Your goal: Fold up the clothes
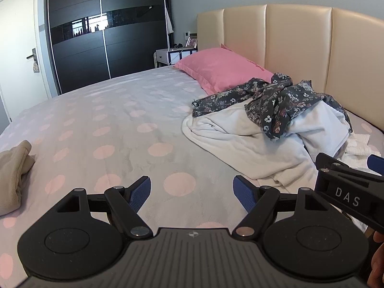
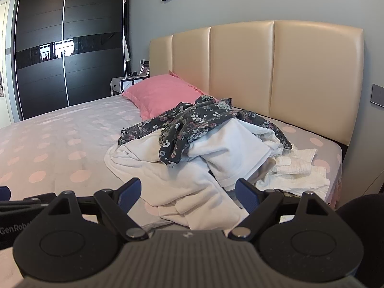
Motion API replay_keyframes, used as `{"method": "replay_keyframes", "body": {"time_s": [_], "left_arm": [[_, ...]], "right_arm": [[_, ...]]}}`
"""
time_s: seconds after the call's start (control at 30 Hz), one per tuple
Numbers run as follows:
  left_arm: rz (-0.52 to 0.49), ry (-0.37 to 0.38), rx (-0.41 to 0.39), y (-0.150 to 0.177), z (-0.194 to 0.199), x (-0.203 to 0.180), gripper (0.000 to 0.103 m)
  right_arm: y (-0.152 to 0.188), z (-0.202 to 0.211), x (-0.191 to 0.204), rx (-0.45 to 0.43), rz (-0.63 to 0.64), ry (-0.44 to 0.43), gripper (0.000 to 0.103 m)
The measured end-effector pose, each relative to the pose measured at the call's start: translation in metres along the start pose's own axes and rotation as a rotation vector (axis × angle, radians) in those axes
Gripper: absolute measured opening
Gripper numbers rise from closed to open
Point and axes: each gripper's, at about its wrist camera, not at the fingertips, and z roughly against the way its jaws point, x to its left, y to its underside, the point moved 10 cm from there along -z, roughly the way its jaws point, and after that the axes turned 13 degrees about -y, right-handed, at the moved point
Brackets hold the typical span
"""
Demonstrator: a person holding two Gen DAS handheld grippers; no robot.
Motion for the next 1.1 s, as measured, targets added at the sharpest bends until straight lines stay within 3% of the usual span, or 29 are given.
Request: {"method": "replay_keyframes", "body": {"time_s": [1.1], "left_arm": [[0.045,0.001,0.000,0.005,0.001,0.013,0.075]], "right_arm": [[-0.002,0.001,0.002,-0.025,-0.013,0.010,0.087]]}}
